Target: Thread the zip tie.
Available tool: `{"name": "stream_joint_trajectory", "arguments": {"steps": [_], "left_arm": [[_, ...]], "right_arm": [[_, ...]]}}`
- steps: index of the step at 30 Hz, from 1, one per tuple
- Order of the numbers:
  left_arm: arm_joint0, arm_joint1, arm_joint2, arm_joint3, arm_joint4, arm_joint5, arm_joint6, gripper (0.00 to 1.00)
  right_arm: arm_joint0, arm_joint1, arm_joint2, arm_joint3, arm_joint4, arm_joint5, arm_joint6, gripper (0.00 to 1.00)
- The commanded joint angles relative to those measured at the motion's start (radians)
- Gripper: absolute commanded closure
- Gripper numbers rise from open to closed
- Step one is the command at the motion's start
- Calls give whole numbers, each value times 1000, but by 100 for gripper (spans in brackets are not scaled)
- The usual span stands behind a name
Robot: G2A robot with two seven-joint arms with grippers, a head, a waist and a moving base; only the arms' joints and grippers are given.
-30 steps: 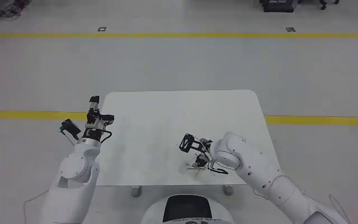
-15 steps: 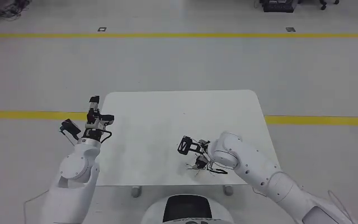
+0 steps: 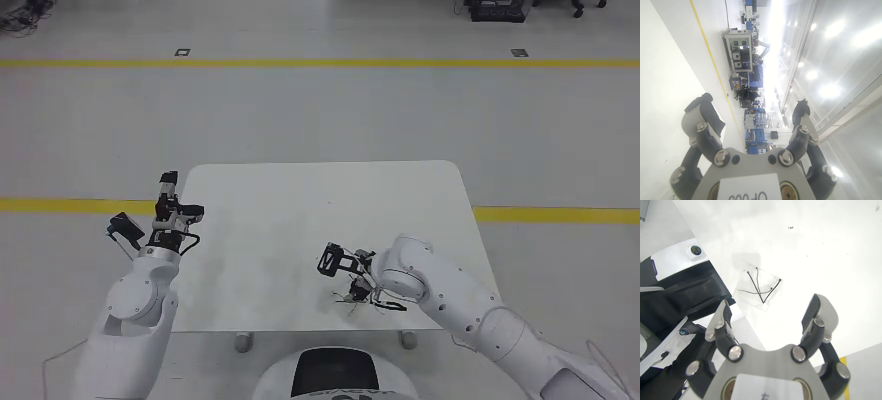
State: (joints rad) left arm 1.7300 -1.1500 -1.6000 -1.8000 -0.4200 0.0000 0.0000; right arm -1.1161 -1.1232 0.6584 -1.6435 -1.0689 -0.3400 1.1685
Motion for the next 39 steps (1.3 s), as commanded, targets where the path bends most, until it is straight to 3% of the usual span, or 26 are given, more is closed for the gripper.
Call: {"name": "stream_joint_trajectory", "arguments": {"steps": [1,6,12,18,27,30,34,39], "left_arm": [[0,0,0,0,0,0,0,0],[0,0,0,0,0,0,0,0],[0,0,0,0,0,0,0,0],[0,0,0,0,0,0,0,0],[0,0,0,0,0,0,0,0],[0,0,0,0,0,0,0,0],[0,0,0,0,0,0,0,0],[0,0,0,0,0,0,0,0]], "right_arm": [[2,6,-10,-8,-60,0,23,0],[59,27,-103,-21,-72,0,100,0],[228,56,-280,28,64,0,68,0],[402,76,-477,76,202,0,-26,0],[402,76,-477,76,202,0,-26,0],[389,77,-488,76,224,0,-150,0],[383,79,-488,74,232,0,-221,0],[383,79,-488,74,232,0,-221,0]]}}
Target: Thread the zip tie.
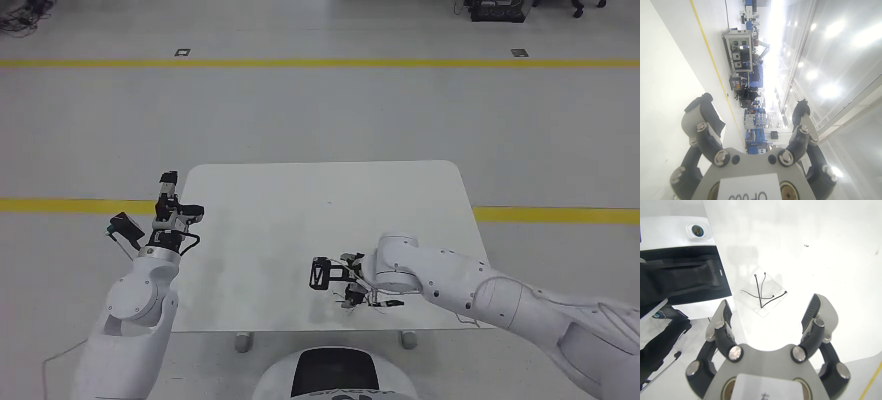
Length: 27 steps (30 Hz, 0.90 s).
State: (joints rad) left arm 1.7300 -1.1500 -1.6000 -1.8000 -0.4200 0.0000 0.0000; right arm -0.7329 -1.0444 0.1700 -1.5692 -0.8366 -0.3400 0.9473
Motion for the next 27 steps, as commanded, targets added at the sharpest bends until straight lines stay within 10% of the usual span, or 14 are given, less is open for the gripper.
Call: {"name": "stream_joint_trajectory", "arguments": {"steps": [1,27], "left_arm": [[0,0,0,0,0,0,0,0],[0,0,0,0,0,0,0,0]], "right_arm": [[0,0,0,0,0,0,0,0],[-29,-10,5,26,35,1,-54,0]]}}
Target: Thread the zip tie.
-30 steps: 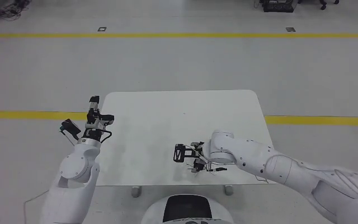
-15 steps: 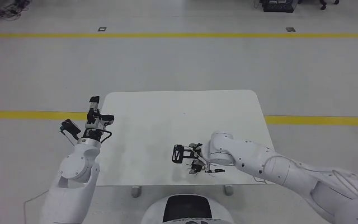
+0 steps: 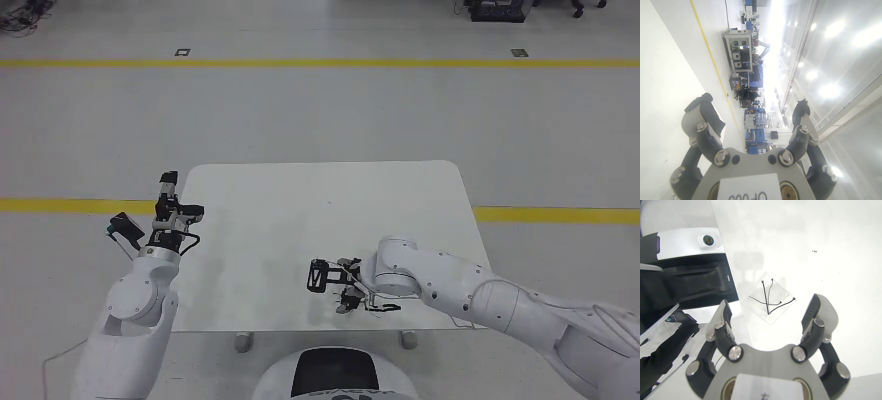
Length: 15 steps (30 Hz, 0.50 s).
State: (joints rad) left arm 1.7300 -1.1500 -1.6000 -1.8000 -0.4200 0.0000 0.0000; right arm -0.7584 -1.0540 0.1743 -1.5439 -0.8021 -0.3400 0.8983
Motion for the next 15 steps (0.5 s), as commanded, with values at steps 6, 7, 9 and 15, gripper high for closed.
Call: {"name": "stream_joint_trajectory", "arguments": {"steps": [6,7,9,15], "left_arm": [[0,0,0,0,0,0,0,0],[0,0,0,0,0,0,0,0],[0,0,0,0,0,0,0,0],[0,0,0,0,0,0,0,0]], "right_arm": [[-21,-1,5,4,23,0,-1,0],[-18,0,5,1,29,0,4,0],[-17,0,4,0,30,0,5,0],[-17,0,4,0,30,0,5,0]]}}
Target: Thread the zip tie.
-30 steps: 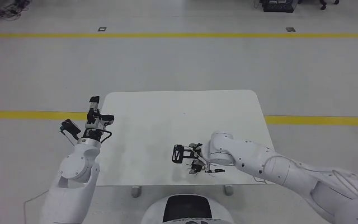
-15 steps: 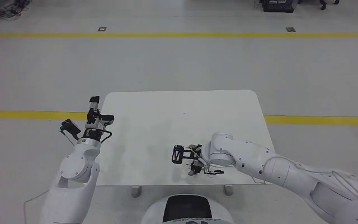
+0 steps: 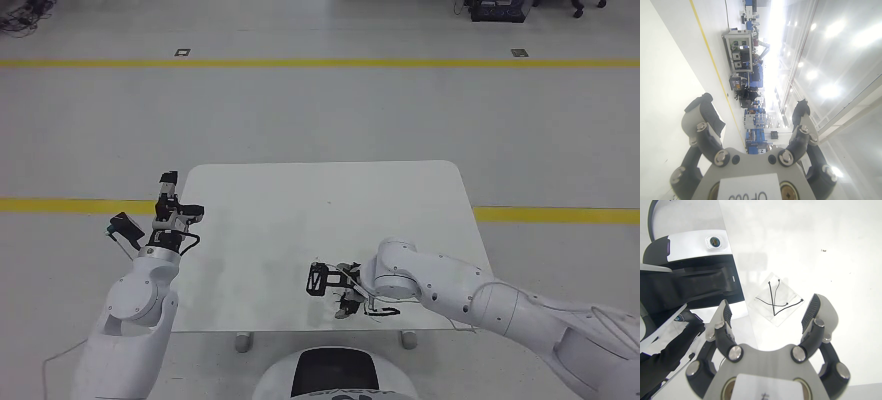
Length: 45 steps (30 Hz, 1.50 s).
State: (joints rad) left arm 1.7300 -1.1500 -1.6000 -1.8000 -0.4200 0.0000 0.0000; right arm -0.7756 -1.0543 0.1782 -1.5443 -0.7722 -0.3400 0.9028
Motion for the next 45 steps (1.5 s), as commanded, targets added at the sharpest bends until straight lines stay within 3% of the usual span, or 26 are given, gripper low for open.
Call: {"name": "stream_joint_trajectory", "arguments": {"steps": [1,9,24,26,27,28,34,45], "left_arm": [[0,0,0,0,0,0,0,0],[0,0,0,0,0,0,0,0],[0,0,0,0,0,0,0,0],[0,0,0,0,0,0,0,0],[0,0,0,0,0,0,0,0],[0,0,0,0,0,0,0,0],[0,0,0,0,0,0,0,0],[0,0,0,0,0,0,0,0]], "right_arm": [[0,0,0,0,0,0,0,0],[-11,-7,12,12,40,0,56,0],[-36,-9,39,38,43,0,70,0],[-40,-8,46,36,37,0,69,18],[-43,-7,49,34,35,0,67,39],[-45,-6,52,32,32,0,66,51],[-60,4,68,25,16,0,72,63],[-72,-2,74,54,1,0,57,67]]}}
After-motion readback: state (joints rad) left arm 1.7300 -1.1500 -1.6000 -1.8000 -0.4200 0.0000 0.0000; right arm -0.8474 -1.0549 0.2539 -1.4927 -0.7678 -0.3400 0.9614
